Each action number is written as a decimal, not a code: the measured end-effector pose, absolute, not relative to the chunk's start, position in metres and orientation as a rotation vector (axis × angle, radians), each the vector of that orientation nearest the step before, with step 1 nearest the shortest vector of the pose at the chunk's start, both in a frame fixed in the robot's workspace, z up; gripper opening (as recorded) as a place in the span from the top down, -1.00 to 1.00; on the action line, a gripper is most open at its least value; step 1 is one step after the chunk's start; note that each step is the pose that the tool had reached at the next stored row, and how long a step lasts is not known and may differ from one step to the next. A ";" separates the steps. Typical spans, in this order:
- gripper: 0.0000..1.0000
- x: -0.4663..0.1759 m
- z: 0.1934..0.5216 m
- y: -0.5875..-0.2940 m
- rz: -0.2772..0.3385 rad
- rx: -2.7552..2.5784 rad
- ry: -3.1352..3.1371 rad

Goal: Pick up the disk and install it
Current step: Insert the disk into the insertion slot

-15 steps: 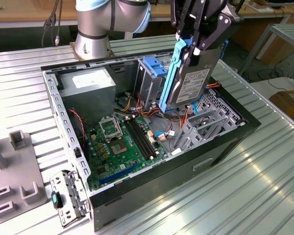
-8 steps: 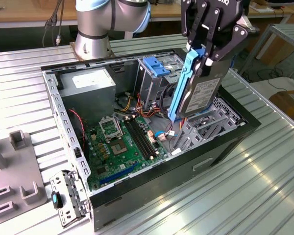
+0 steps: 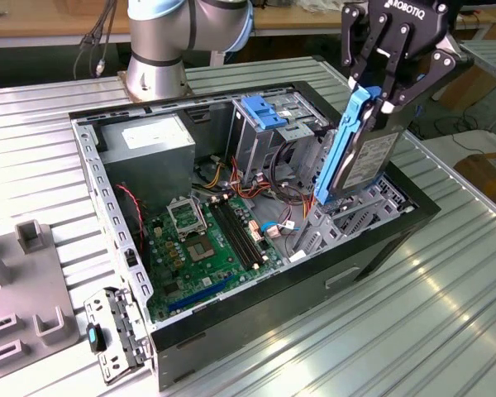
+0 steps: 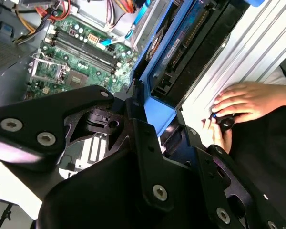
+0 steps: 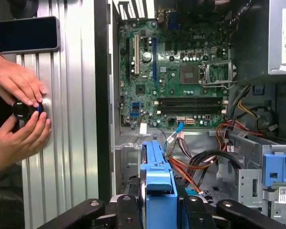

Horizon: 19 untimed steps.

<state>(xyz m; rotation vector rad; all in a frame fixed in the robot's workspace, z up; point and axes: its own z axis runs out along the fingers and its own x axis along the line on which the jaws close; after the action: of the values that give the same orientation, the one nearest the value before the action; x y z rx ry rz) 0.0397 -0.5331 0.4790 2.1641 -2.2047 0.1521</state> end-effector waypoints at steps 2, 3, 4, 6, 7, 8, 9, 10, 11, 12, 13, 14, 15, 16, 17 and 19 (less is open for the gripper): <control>0.26 0.045 0.477 -0.533 0.157 2.162 -2.203; 0.26 0.047 0.476 -0.533 0.157 2.160 -2.204; 0.26 0.049 0.474 -0.533 0.155 2.158 -2.207; 0.26 0.051 0.471 -0.534 0.150 2.158 -2.212; 0.26 0.052 0.470 -0.534 0.145 2.157 -2.217; 0.26 0.052 0.470 -0.535 0.138 2.160 -2.222; 0.26 0.052 0.469 -0.536 0.132 2.163 -2.225; 0.26 0.052 0.469 -0.537 0.131 2.163 -2.225; 0.26 0.052 0.469 -0.537 0.131 2.163 -2.225; 0.26 0.052 0.468 -0.538 0.131 2.159 -2.229; 0.26 0.052 0.468 -0.539 0.130 2.148 -2.239; 0.26 0.052 0.467 -0.539 0.131 2.136 -2.249; 0.26 0.052 0.466 -0.540 0.130 2.137 -2.250; 0.26 0.052 0.465 -0.541 0.129 2.137 -2.250; 0.26 0.052 0.465 -0.541 0.128 2.137 -2.250; 0.26 0.052 0.463 -0.543 0.127 2.138 -2.250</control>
<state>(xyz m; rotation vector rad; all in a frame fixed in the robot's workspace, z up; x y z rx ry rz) 0.0518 -0.5427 0.4629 2.1380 -2.2503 0.1266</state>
